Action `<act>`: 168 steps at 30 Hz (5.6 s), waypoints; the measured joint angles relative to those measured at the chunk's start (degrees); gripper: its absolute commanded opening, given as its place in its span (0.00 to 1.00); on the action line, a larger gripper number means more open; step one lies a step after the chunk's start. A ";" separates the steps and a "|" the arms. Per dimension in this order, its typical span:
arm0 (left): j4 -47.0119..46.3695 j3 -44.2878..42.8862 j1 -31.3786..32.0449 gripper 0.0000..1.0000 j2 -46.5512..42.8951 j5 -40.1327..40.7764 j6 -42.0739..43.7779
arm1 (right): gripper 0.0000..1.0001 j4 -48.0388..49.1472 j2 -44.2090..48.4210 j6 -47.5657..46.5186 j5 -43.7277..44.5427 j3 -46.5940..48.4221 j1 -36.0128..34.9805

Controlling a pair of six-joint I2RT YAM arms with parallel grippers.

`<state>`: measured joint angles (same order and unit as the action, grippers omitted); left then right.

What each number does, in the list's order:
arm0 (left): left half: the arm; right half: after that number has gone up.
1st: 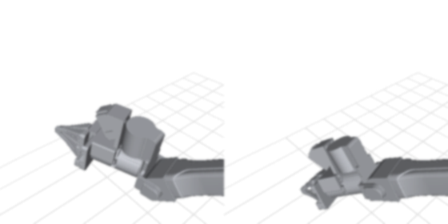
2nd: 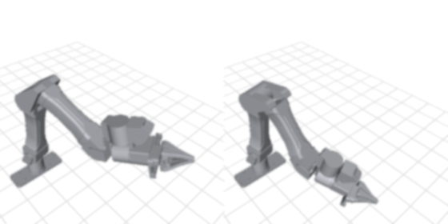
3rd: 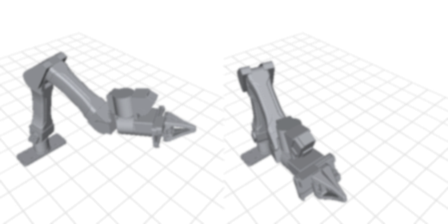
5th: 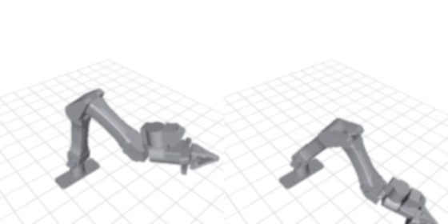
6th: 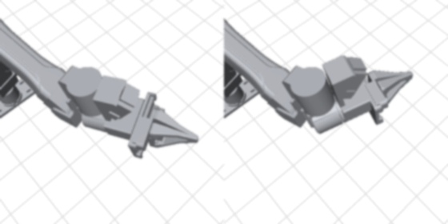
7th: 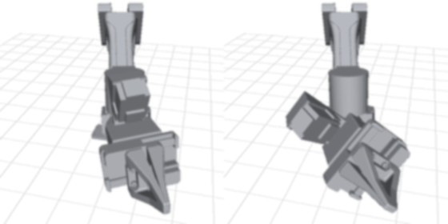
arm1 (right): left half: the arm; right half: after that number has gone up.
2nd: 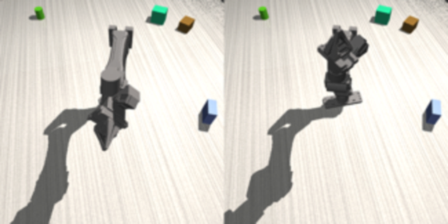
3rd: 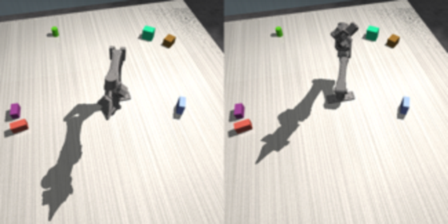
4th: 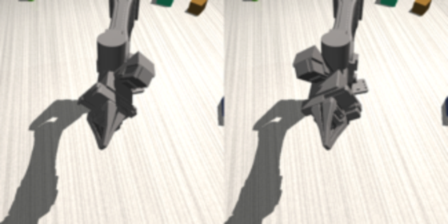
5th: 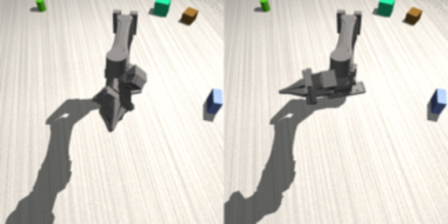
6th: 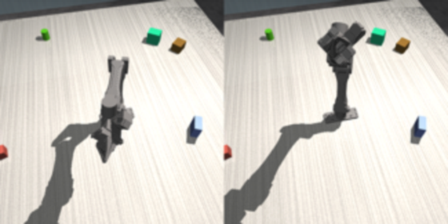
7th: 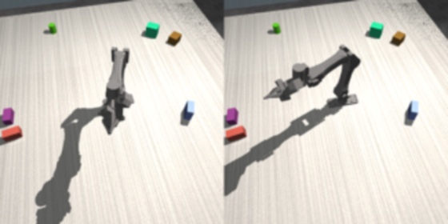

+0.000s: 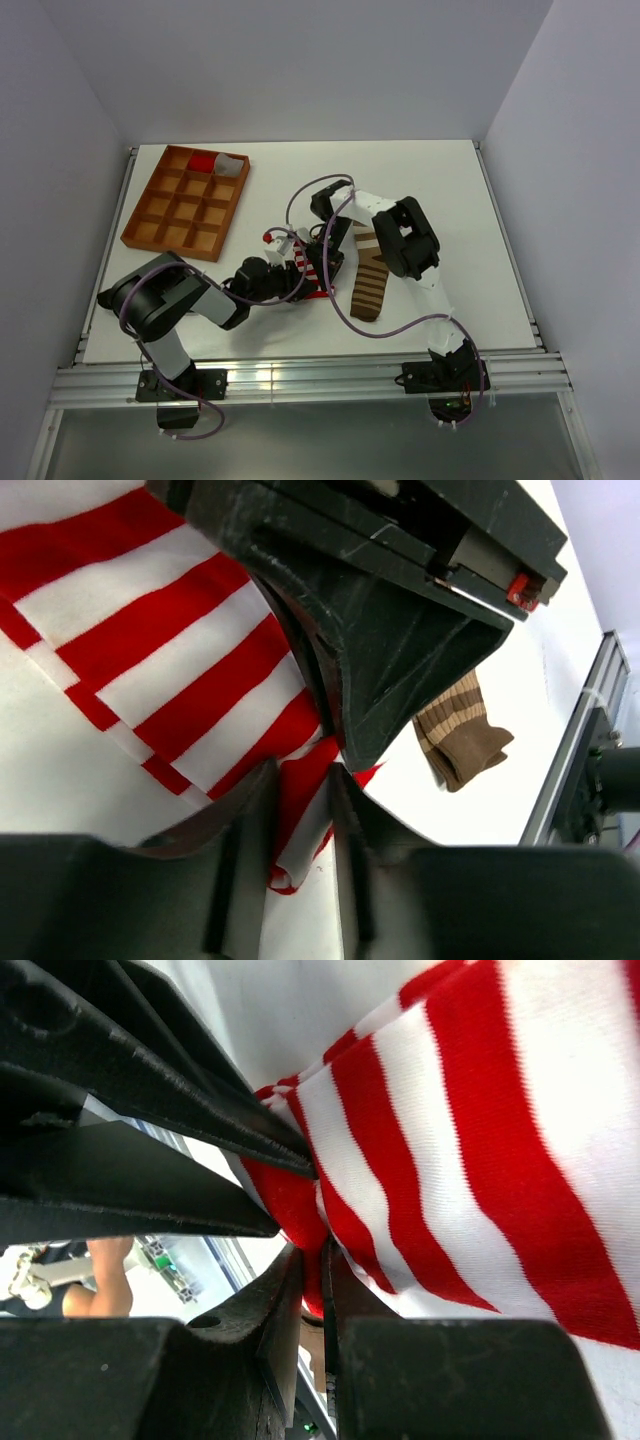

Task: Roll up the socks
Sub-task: Roll the sock at the center of the board.

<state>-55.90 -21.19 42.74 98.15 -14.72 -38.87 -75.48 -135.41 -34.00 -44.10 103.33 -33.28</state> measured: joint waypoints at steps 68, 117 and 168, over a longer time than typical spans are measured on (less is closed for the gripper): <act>2.67 -1.92 -3.43 0.00 9.01 -18.64 -35.30 | 0.45 62.03 56.74 -14.78 27.67 -64.37 -20.46; 42.07 -0.61 -4.42 0.37 -21.16 7.30 -17.62 | 0.06 22.23 18.01 -15.87 3.21 -20.33 -9.05; 23.98 -3.26 2.97 0.49 -11.80 4.07 5.84 | 0.08 -0.59 0.96 -5.60 0.46 -2.34 -3.15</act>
<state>-31.92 -24.45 45.71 86.35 -10.66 -33.04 -76.07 -134.45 -39.59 -43.64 100.99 -36.42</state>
